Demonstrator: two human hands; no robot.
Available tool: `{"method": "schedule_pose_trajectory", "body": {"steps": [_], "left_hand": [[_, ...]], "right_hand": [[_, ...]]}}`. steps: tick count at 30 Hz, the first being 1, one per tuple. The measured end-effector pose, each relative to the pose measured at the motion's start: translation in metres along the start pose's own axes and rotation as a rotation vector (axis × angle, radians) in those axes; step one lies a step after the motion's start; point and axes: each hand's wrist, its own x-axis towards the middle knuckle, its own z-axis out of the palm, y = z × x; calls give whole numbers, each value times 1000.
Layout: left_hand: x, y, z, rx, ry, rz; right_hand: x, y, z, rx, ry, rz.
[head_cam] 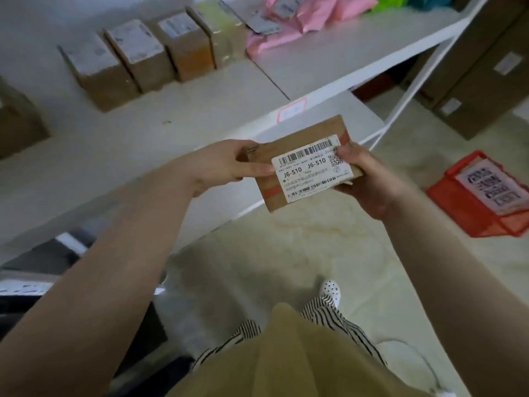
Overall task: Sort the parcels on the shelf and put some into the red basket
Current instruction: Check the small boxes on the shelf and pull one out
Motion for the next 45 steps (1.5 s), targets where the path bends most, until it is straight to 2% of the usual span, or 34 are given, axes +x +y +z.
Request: {"method": "schedule_pose_trajectory", "body": {"steps": [9,12,15,19,23,27,39,45], "left_hand": [[183,81,181,-58,-305,-94],[235,118,238,-119,-328,-118],[285,150,288,-212,-353,-163],[335,192,340,-292,-290,-193],[384,232,385,-311,-264,-222],[427,258,422,-333,-290,-219],[601,395,507,-266,-507,-227],[658,445,558,-249,-546,-226]], "right_hand": [[-18,63,-234,124,246,134],[-23,71,-305,193,336,158],[-24,73,-366,288,501,154],[-24,70,-422,435,684,209],[-17,78,-465,506,647,258],[4,82,-494,476,574,230],[73,31,-679,570,821,98],[80,20,-760,621,837,58]]}}
